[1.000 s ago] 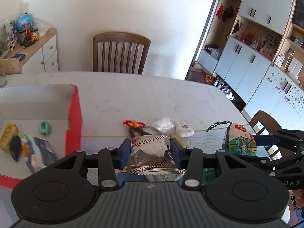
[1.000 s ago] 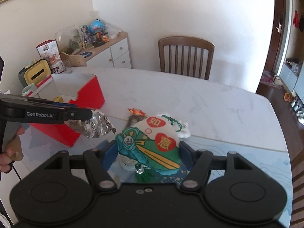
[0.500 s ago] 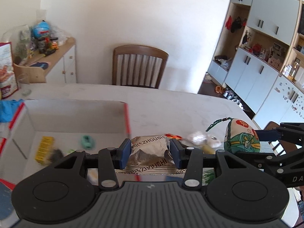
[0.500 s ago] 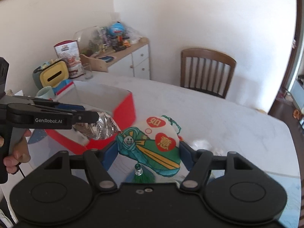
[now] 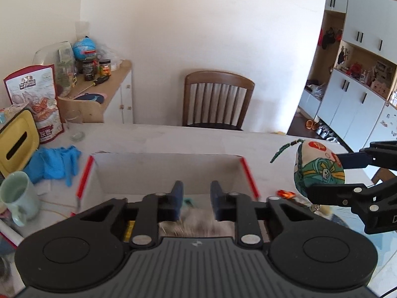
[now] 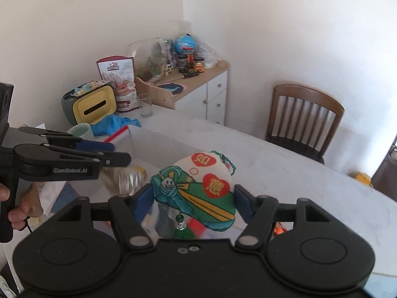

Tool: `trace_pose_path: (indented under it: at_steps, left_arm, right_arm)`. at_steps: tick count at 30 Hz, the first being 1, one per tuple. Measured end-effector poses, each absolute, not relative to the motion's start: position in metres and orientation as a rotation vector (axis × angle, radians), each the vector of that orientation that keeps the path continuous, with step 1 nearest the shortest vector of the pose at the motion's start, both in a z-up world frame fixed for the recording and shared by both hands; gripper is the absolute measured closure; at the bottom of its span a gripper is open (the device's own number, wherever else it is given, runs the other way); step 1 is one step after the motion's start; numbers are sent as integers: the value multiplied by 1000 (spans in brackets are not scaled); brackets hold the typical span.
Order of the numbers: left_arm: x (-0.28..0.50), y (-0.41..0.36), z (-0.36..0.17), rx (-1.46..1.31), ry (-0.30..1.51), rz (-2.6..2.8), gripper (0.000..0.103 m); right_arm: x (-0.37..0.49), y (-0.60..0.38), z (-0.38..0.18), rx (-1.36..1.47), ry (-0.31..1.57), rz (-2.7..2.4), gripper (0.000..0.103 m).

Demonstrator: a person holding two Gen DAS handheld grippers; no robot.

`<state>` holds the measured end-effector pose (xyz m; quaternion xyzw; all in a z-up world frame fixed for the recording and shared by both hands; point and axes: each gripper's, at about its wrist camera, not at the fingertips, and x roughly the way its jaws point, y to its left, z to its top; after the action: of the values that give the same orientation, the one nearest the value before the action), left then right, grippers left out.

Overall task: Organize objects
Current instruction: 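Lift and carry the silver bag and green pouch over the box, then lower into the box and open the left gripper while the right gripper opens too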

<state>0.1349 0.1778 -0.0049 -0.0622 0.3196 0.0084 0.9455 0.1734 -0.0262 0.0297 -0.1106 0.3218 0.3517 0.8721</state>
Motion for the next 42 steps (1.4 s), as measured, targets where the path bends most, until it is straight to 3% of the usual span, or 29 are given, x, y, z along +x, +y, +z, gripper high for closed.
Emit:
trace_pose_path:
  at_steps: [24, 38, 42]
  left_arm:
    - [166, 234, -74, -160, 806, 71, 80]
    - [165, 224, -79, -153, 840, 33, 80]
    - [162, 219, -75, -141, 836, 18, 75]
  right_arm:
    - [212, 84, -64, -414, 834, 729, 31]
    - [202, 61, -49, -326, 831, 732, 24]
    - [195, 48, -38, -293, 814, 729, 24]
